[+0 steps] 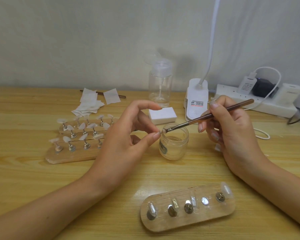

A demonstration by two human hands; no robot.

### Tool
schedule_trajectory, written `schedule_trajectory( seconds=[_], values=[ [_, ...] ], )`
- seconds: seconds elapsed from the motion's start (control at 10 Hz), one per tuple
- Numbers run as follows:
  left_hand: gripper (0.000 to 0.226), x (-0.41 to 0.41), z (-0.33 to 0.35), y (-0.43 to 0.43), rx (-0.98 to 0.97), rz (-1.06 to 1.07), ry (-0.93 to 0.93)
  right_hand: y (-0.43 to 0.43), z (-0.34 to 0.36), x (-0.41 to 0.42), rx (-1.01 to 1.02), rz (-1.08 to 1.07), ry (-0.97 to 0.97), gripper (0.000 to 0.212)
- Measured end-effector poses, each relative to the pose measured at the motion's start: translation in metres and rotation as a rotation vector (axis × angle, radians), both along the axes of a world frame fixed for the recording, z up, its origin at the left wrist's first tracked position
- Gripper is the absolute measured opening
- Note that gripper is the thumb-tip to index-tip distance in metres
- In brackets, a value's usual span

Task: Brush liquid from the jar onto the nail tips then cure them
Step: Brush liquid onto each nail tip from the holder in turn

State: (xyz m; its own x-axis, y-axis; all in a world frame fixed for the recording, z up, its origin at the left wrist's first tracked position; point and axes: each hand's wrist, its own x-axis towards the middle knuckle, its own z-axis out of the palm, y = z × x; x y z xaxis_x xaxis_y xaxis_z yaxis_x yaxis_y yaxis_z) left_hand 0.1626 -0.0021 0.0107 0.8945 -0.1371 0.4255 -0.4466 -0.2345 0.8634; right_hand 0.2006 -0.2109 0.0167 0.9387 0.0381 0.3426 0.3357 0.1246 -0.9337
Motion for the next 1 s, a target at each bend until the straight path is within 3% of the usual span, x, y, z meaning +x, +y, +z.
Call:
schedule_trajectory(
  seconds=[0.6, 1.0],
  values=[
    [0.043, 0.0005, -0.0009, 0.0005, 0.003, -0.004, -0.009, 0.0016, 0.0003, -0.003, 0.017, 0.013, -0.074, 0.024],
    [0.046, 0.0006, -0.0014, 0.0003, 0.008, 0.009, -0.023, -0.0024, -0.0022, 0.0005, -0.018, -0.07, -0.011, 0.032]
  ],
)
